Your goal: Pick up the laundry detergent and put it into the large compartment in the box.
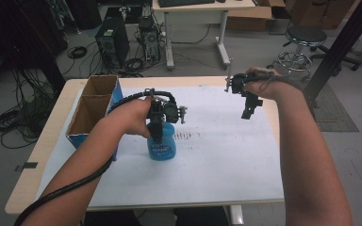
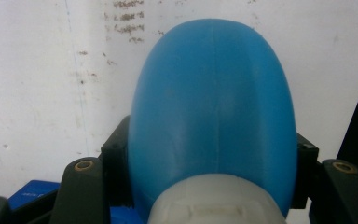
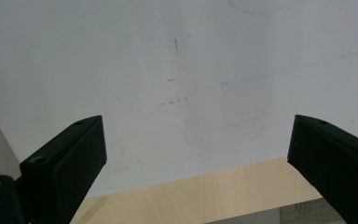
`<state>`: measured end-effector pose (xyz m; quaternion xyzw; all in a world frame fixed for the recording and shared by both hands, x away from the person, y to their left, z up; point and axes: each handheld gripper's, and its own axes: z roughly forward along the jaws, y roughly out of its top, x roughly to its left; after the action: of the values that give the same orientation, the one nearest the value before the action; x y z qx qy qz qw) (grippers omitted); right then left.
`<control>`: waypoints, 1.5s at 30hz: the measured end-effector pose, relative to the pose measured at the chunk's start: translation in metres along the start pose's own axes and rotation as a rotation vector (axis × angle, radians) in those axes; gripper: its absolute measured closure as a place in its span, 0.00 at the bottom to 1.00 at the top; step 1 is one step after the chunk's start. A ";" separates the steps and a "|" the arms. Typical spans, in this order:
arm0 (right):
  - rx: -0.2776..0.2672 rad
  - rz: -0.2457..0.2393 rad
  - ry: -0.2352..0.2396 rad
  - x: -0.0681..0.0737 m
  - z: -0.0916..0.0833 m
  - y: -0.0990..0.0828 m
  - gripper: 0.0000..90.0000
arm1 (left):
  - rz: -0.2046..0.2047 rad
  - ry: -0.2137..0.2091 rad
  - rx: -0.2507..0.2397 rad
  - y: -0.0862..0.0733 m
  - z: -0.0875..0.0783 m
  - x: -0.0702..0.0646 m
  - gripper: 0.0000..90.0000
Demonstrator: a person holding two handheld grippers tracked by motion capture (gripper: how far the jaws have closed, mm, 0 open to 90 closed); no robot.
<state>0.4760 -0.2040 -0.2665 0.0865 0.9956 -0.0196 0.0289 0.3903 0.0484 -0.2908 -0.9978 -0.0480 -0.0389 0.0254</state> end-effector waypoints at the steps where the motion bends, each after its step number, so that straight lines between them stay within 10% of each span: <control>1: -0.002 -0.005 0.002 0.000 0.000 0.000 0.04 | -0.002 -0.004 -0.003 -0.001 -0.001 0.000 0.42; 17: -0.024 0.001 -0.009 0.003 -0.008 -0.002 0.04 | -0.064 0.006 0.010 -0.008 -0.054 -0.006 0.42; 29: -0.016 -0.003 -0.009 0.004 -0.008 0.000 0.04 | -0.313 -0.009 -0.018 -0.018 -0.079 0.001 0.42; 45: -0.015 -0.005 -0.007 0.006 -0.010 0.000 0.04 | -0.535 -0.008 -0.010 -0.031 -0.115 0.006 0.42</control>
<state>0.4699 -0.2022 -0.2568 0.0837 0.9959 -0.0125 0.0329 0.3843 0.0739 -0.1743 -0.9499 -0.3097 -0.0407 0.0090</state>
